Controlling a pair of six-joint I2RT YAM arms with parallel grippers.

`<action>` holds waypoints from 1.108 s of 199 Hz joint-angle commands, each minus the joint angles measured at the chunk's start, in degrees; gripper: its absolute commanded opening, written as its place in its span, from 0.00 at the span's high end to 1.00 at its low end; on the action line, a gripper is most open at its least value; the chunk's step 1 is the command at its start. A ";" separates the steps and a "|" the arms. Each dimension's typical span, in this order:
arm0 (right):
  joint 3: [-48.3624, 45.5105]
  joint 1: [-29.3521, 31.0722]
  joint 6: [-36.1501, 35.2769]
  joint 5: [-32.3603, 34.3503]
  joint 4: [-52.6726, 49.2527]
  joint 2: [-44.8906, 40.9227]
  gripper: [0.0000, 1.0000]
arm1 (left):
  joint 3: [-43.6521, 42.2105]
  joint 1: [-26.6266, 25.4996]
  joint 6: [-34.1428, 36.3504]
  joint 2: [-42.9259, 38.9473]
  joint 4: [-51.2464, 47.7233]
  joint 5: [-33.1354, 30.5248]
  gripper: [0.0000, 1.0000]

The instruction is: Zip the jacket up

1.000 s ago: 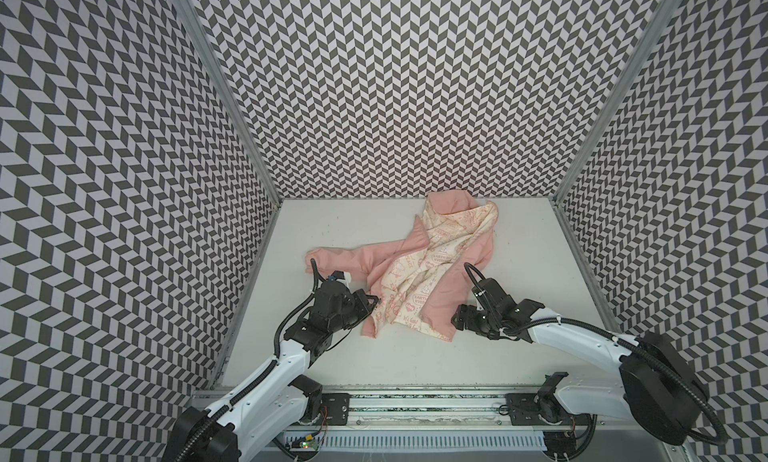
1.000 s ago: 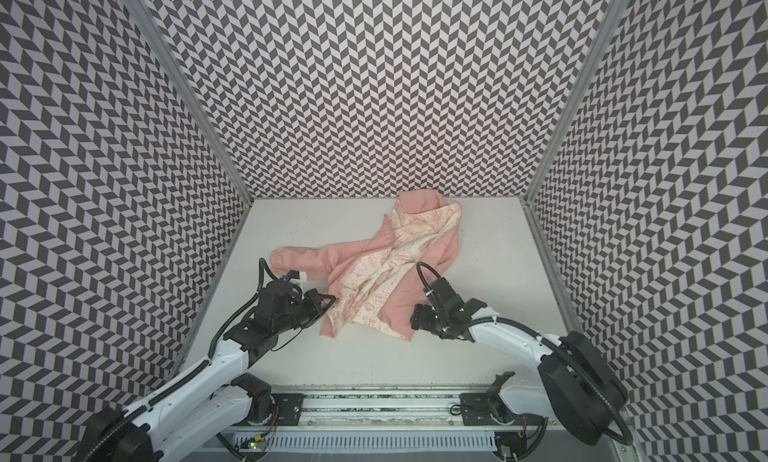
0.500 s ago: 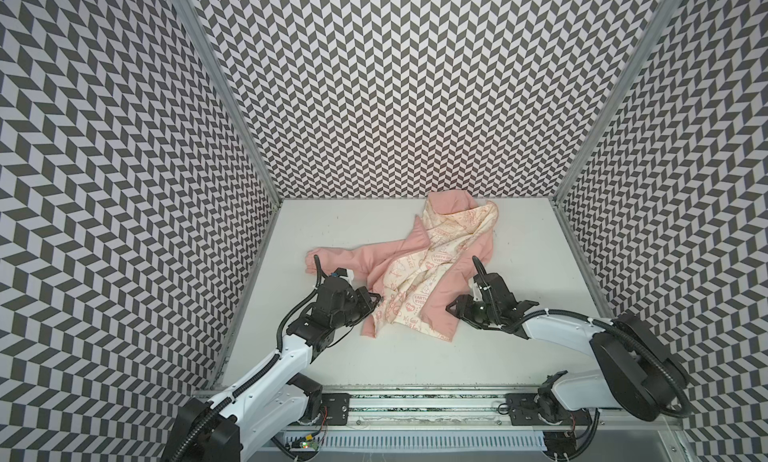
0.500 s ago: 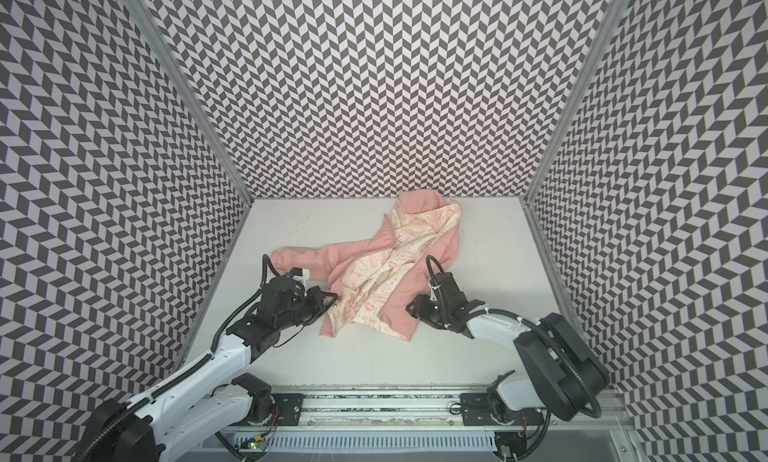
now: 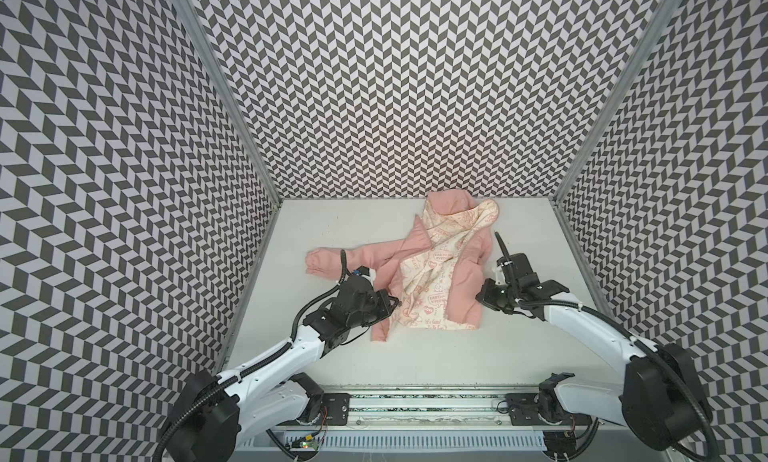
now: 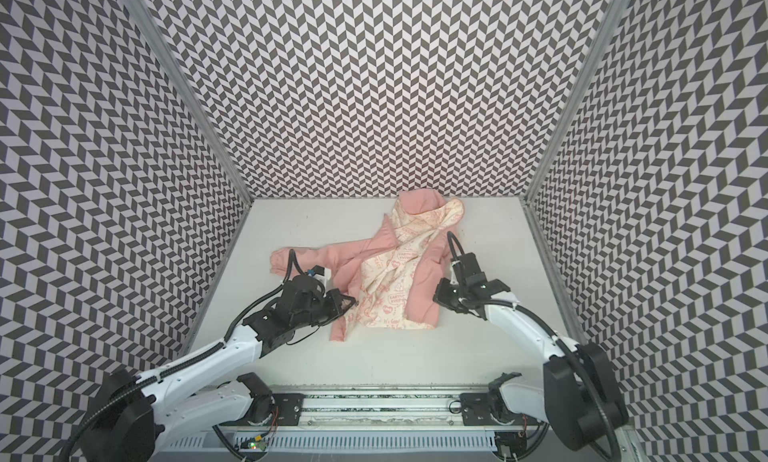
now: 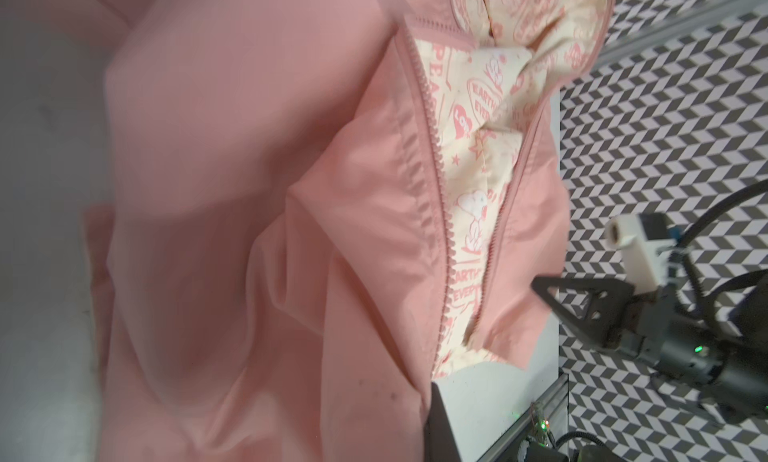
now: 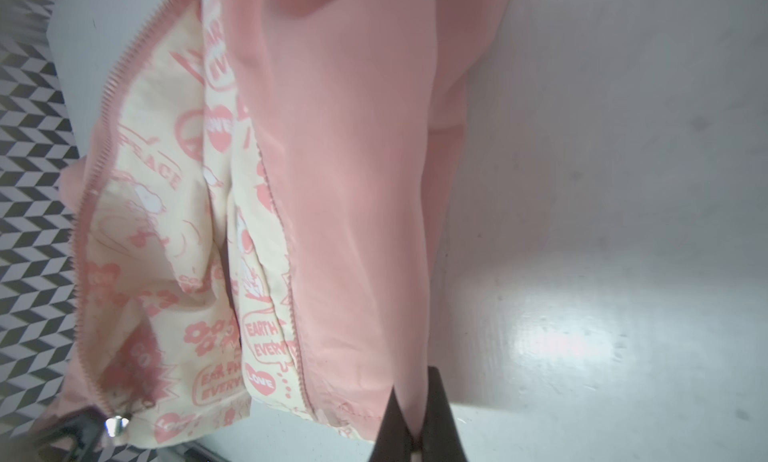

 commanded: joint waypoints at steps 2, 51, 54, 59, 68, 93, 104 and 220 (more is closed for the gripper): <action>4.51 -3.22 -8.29 10.81 -14.95 -1.90 1.00 | 3.12 -5.01 1.09 3.55 3.04 -2.39 1.00; 5.73 -5.88 -12.94 9.03 -15.67 -1.25 1.00 | 0.93 -9.41 -2.30 8.53 10.44 -2.82 1.00; 5.44 -5.82 -12.98 7.89 -15.29 -0.95 1.00 | 0.76 -9.40 -2.32 8.56 10.54 -2.96 1.00; 4.72 -5.78 -13.12 6.15 -14.68 -0.44 1.00 | 0.59 -9.42 -2.30 8.65 10.55 -3.08 1.00; 3.24 -5.79 -12.94 3.74 -13.32 0.55 0.98 | 0.38 -9.30 -2.17 8.59 10.44 -3.11 1.00; -1.01 -5.77 -11.65 0.99 -10.65 -1.39 0.61 | -0.41 -9.22 -2.03 7.87 10.41 -3.71 1.00; -2.30 -5.80 -11.30 1.95 -10.78 -4.61 0.44 | -0.64 -9.05 -2.03 7.68 10.44 -3.80 1.00; -24.09 9.96 18.88 1.32 5.14 -30.22 0.35 | -1.73 -5.54 -0.35 8.99 13.72 0.02 1.00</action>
